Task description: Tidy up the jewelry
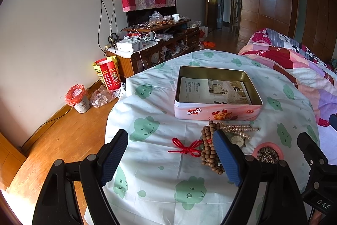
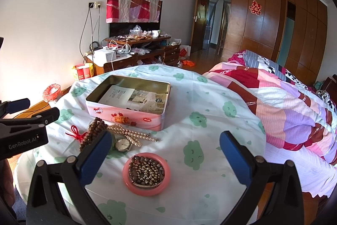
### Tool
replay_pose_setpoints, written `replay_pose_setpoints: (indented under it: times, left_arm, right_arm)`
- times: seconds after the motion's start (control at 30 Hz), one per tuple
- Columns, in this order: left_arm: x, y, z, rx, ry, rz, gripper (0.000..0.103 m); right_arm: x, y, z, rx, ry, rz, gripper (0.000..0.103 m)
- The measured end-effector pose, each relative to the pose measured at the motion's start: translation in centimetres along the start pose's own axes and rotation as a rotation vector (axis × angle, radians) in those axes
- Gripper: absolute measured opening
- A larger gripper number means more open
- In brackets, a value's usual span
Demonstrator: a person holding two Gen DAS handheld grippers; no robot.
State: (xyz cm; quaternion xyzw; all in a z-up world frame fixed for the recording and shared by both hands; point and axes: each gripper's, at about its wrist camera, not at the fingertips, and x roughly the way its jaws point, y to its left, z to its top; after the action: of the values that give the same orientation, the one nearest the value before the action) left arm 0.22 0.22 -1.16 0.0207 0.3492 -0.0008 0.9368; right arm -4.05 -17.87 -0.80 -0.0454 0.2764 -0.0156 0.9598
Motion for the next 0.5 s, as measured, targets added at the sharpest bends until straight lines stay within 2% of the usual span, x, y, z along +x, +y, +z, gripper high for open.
replay_pose_setpoints:
  times: [0.5]
  left_arm:
    - [0.13,0.1,0.01,0.003,0.008,0.007,0.083]
  right_arm:
    - [0.09,0.01,0.06,-0.002,0.003,0.0,0.103]
